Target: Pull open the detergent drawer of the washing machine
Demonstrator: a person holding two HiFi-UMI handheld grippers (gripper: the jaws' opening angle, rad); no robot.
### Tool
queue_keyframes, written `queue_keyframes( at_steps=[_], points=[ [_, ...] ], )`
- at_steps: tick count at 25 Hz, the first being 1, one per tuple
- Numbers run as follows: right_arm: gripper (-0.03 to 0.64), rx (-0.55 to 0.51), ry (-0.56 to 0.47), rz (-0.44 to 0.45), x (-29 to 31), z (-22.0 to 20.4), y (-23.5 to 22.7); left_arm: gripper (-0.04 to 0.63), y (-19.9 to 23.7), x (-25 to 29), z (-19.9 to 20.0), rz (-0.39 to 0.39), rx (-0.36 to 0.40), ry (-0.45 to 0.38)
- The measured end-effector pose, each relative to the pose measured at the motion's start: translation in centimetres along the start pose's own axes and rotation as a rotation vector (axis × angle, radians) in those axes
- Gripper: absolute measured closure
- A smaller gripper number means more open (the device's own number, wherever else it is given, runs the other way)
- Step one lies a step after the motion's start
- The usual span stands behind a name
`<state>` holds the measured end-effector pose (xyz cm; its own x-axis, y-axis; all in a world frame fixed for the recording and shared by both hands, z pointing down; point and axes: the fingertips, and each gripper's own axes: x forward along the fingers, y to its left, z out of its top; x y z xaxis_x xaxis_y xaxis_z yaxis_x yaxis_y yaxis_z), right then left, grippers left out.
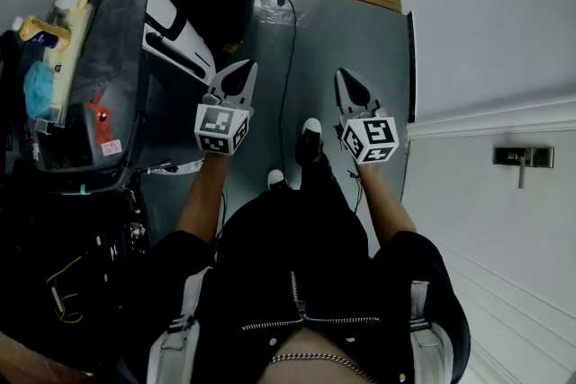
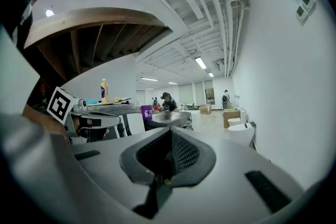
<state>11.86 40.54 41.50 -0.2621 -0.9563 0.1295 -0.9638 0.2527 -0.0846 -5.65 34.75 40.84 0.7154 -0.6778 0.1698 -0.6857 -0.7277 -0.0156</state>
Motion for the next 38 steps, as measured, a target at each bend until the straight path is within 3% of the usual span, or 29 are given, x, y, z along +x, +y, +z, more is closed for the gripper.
queue_keyframes(
  at_steps=[5, 15, 26, 38],
  points=[
    [0.611, 0.003, 0.017, 0.019, 2.9, -0.2, -1.6, 0.574, 1.1, 2.6, -0.1, 0.004, -0.009, 0.015],
    [0.611, 0.006, 0.017, 0.13, 13.6, 2.4, -6.3, 0.574, 6.2, 10.4, 2.1, 0.094, -0.012, 0.042],
    [0.611, -0.001, 0.028, 0.293, 23.7, 5.3, -12.1, 0.574, 10.9, 18.0, 4.5, 0.249, -0.045, 0.037],
    [0.611, 0.079, 0.044, 0.32, 29.4, 4.4, -15.1, 0.574, 14.2, 22.5, 4.7, 0.288, -0.067, 0.038]
  ],
)
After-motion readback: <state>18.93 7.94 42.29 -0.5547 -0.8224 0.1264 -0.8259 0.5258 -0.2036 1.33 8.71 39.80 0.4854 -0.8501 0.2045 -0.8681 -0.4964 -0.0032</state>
